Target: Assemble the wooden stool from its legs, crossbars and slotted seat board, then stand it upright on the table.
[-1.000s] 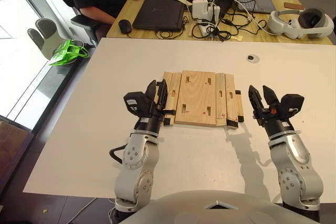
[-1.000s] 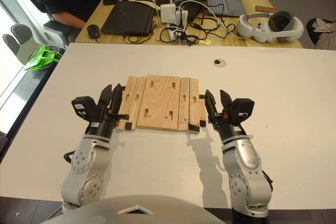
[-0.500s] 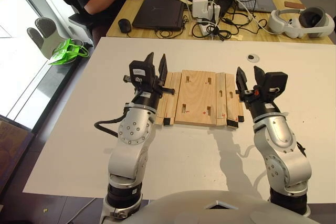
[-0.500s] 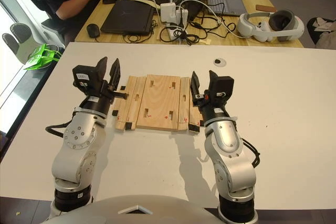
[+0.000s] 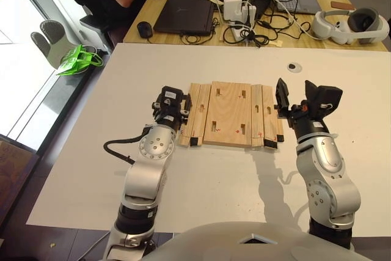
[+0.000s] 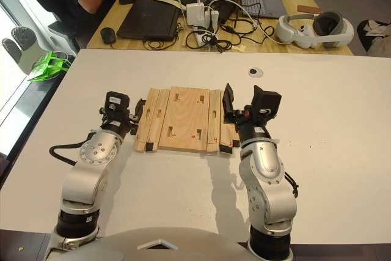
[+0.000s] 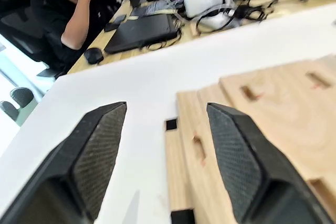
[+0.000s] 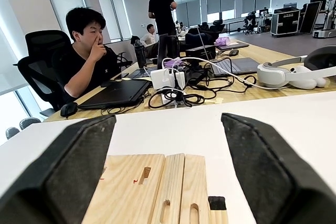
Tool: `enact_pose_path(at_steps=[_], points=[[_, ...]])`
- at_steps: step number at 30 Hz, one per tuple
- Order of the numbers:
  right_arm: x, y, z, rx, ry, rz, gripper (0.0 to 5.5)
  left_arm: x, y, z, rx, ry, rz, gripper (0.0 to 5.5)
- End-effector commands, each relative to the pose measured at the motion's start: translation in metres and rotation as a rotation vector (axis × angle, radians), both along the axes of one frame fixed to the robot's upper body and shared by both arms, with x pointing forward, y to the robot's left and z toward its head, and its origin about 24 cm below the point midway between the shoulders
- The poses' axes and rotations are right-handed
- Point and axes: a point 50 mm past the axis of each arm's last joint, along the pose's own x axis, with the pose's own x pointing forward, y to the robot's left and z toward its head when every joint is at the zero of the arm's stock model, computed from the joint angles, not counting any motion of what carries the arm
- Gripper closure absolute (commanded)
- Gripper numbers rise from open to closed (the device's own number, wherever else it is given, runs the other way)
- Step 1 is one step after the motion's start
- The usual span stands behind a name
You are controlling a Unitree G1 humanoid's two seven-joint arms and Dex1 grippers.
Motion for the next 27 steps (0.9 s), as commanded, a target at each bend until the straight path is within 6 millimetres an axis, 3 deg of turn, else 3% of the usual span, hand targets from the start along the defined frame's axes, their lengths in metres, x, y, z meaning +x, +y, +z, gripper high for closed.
enact_pose_path(at_steps=[1, 7, 13, 27], points=[[-0.002, -0.002, 0.003, 0.065, -0.013, -0.005, 1.77, 0.013, 0.003, -0.014, 0.116, 0.129, -0.056, 2.68], [-0.002, 0.000, 0.004, 0.104, -0.013, 0.023, 1.77, 0.024, 0.006, -0.033, 0.168, 0.253, -0.087, 2.68], [-0.001, -0.001, 0.003, 0.120, -0.002, 0.021, 1.77, 0.033, 0.022, -0.042, 0.245, 0.284, -0.071, 2.68], [0.000, -0.003, 0.000, 0.132, 0.019, 0.015, 1.77, 0.036, 0.022, -0.036, 0.220, 0.281, -0.103, 2.68]])
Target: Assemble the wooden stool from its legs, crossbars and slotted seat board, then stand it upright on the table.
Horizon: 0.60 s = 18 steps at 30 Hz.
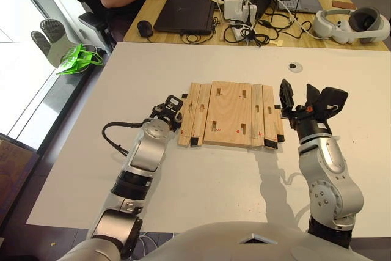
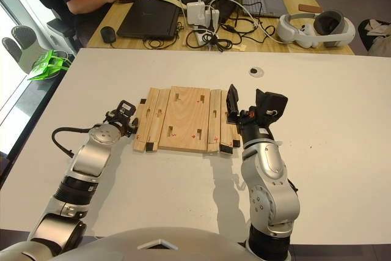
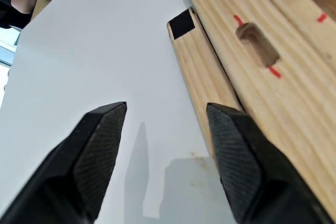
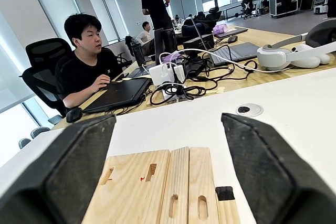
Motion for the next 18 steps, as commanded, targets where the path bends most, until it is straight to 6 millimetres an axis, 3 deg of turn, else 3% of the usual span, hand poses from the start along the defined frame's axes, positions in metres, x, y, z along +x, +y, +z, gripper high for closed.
enact_pose_path(at_steps=[1, 8, 18], points=[[0.002, 0.000, 0.001, 0.015, 0.007, 0.004, 1.77, 0.002, -0.002, 0.009, 0.009, -0.019, -0.025, 2.68], [0.002, 0.000, 0.000, 0.020, 0.010, -0.001, 1.77, 0.000, -0.009, 0.008, -0.014, 0.000, -0.052, 2.68], [0.003, 0.000, 0.000, 0.027, 0.012, -0.008, 1.77, -0.004, -0.026, 0.009, -0.181, 0.067, -0.059, 2.68]])
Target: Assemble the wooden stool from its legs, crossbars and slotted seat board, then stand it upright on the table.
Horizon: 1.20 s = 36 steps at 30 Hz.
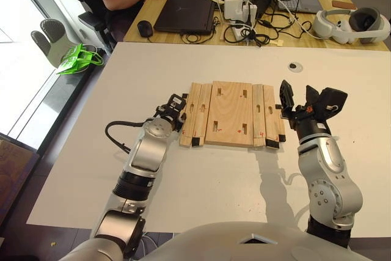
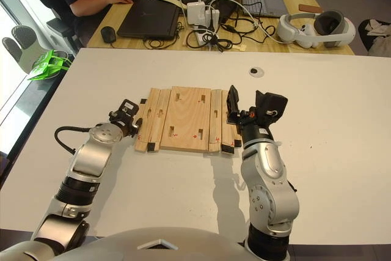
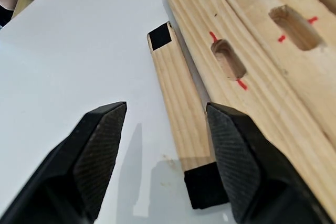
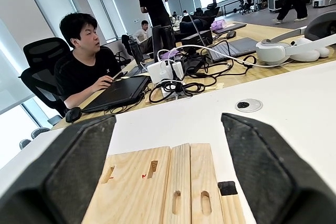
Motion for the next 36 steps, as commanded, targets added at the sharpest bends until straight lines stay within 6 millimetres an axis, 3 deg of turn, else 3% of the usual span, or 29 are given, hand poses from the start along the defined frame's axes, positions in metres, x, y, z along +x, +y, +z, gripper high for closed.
enact_pose_path(at_steps=[1, 5, 13, 21, 27, 36], points=[[0.002, 0.000, 0.002, 0.003, -0.002, -0.002, 1.77, -0.001, -0.014, 0.004, -0.087, 0.025, -0.036, 2.68], [0.002, 0.000, 0.001, 0.002, 0.000, 0.000, 1.77, -0.001, -0.015, 0.005, -0.086, 0.024, -0.040, 2.68], [0.002, 0.001, 0.000, 0.000, 0.005, 0.004, 1.77, 0.002, 0.008, -0.007, 0.004, 0.043, 0.050, 2.68], [0.003, 0.001, 0.001, 0.000, 0.008, 0.008, 1.77, -0.003, 0.004, -0.026, -0.253, 0.221, 0.199, 2.68], [0.004, 0.002, 0.002, 0.007, 0.004, 0.006, 1.77, 0.001, 0.012, -0.035, -0.263, 0.287, 0.249, 2.68], [0.006, 0.002, 0.004, 0.018, 0.000, -0.003, 1.74, 0.006, 0.013, -0.036, -0.252, 0.287, 0.228, 3.97]])
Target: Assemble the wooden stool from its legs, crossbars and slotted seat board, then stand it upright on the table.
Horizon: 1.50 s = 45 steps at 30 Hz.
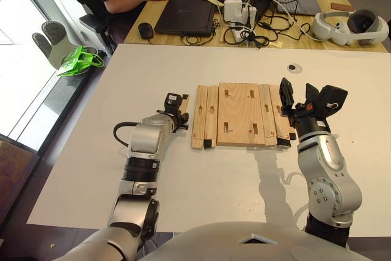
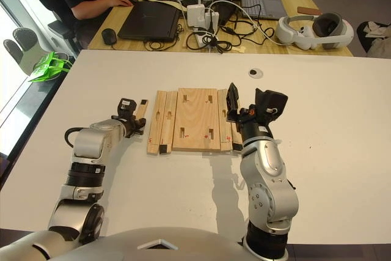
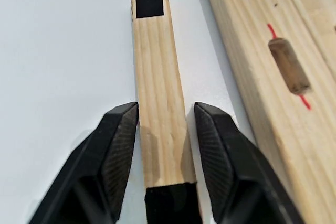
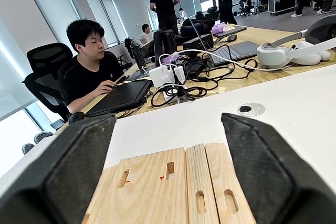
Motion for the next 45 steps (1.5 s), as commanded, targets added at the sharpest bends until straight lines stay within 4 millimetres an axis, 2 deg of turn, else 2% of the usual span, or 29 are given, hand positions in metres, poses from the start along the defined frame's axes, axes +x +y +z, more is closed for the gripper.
enact_pose_path(at_steps=[1, 9, 11, 15, 19, 22, 25, 29, 35, 41, 45], points=[[0.003, 0.001, 0.001, 0.010, 0.006, -0.003, 1.74, -0.011, 0.007, -0.019, 0.023, 0.102, 0.016, 4.14], [0.006, 0.002, 0.002, 0.012, 0.000, -0.001, 1.74, -0.004, 0.010, -0.010, 0.058, 0.025, -0.009, 4.20], [0.008, 0.001, 0.003, 0.015, -0.002, 0.002, 1.74, 0.003, 0.019, 0.006, 0.102, -0.074, 0.007, 4.20], [0.013, -0.002, 0.002, 0.041, 0.009, 0.010, 1.74, 0.022, 0.024, 0.061, 0.129, -0.360, 0.010, 4.21], [0.023, -0.002, 0.001, 0.105, 0.043, 0.070, 1.74, 0.027, 0.011, 0.110, 0.123, -0.604, -0.053, 4.21], [0.029, 0.004, 0.001, 0.181, 0.085, 0.207, 1.74, 0.020, -0.016, 0.130, 0.108, -0.714, -0.192, 4.21], [0.035, 0.012, 0.009, 0.294, 0.083, 0.375, 1.74, 0.002, -0.052, 0.131, 0.063, -0.766, -0.403, 4.21], [0.048, 0.007, 0.028, 0.426, 0.031, 0.498, 1.74, -0.019, -0.072, 0.122, 0.094, -0.800, -0.566, 4.21], [0.059, -0.007, 0.038, 0.523, 0.023, 0.547, 1.74, -0.028, -0.080, 0.120, 0.122, -0.837, -0.626, 4.21], [0.055, -0.002, 0.042, 0.621, 0.024, 0.710, 1.74, -0.031, -0.089, 0.123, 0.074, -0.850, -0.642, 4.21], [0.056, 0.000, 0.040, 0.632, 0.031, 0.749, 1.74, -0.037, -0.095, 0.128, 0.007, -0.855, -0.680, 4.21]])
